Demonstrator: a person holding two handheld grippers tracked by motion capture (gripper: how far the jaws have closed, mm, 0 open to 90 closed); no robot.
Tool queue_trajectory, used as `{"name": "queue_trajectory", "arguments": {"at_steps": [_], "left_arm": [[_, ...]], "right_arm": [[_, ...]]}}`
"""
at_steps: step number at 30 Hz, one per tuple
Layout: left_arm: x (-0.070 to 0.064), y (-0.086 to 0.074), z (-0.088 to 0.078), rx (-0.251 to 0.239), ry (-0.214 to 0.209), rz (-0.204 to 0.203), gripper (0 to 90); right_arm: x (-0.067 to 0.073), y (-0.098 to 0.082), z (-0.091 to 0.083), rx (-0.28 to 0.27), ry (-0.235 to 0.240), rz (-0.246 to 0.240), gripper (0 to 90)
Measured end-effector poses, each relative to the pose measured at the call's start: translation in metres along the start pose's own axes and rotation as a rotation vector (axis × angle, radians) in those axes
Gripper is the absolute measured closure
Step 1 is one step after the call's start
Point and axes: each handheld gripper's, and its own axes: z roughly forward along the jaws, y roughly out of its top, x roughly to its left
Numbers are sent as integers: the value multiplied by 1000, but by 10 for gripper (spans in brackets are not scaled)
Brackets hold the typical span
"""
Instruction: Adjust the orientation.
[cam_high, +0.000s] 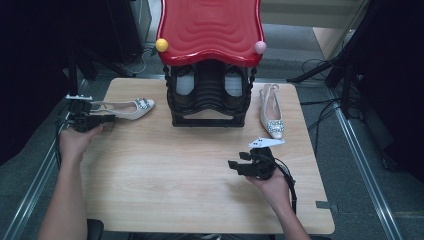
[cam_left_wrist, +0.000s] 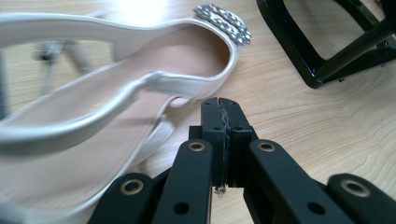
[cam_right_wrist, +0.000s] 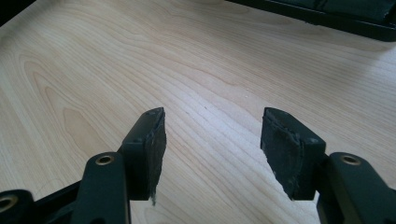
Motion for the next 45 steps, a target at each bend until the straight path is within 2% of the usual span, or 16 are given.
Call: {"name": "queue_trajectory", "arguments": {"at_steps": [4,6,9,12,14,17,19,21,25,31,34,37,40,42,43,45], "left_arm": [[-4,10,-11,-18,-3,21,900],[-4,18,-12,-6,1,24,900],[-4,33,-13,-18,5,28,900],[2,45,-6,1,44,31,900],[8,48,1,17,65,18,900],[18,46,11,43,92,-2,900],[22,42,15,66,90,-20,900],[23,37,17,84,65,-16,900],[20,28,20,109,39,-22,900],[10,22,24,129,8,-7,900],[5,21,26,155,15,9,898],[6,21,23,130,15,-20,846],[4,24,19,127,7,-13,806],[2,26,17,116,-23,-19,736],[1,27,17,126,-33,-21,693],[-3,27,19,154,-8,12,680]], "right_arm": [[1,3,3,-2,9,-2,413],[1,4,5,-1,13,-1,413],[3,5,7,2,15,-8,413],[3,5,8,6,19,-10,414],[3,5,8,11,18,-8,414],[3,5,7,12,19,-7,414],[3,5,8,11,19,-8,414],[3,4,8,15,17,-5,414],[3,4,9,16,19,-6,414],[5,5,11,21,23,-14,414],[4,6,11,20,28,-17,414],[5,6,12,23,30,-16,414],[5,7,12,23,32,-21,414],[5,7,13,24,33,-20,414],[6,7,13,24,33,-20,414],[6,8,14,27,32,-22,414]]}}
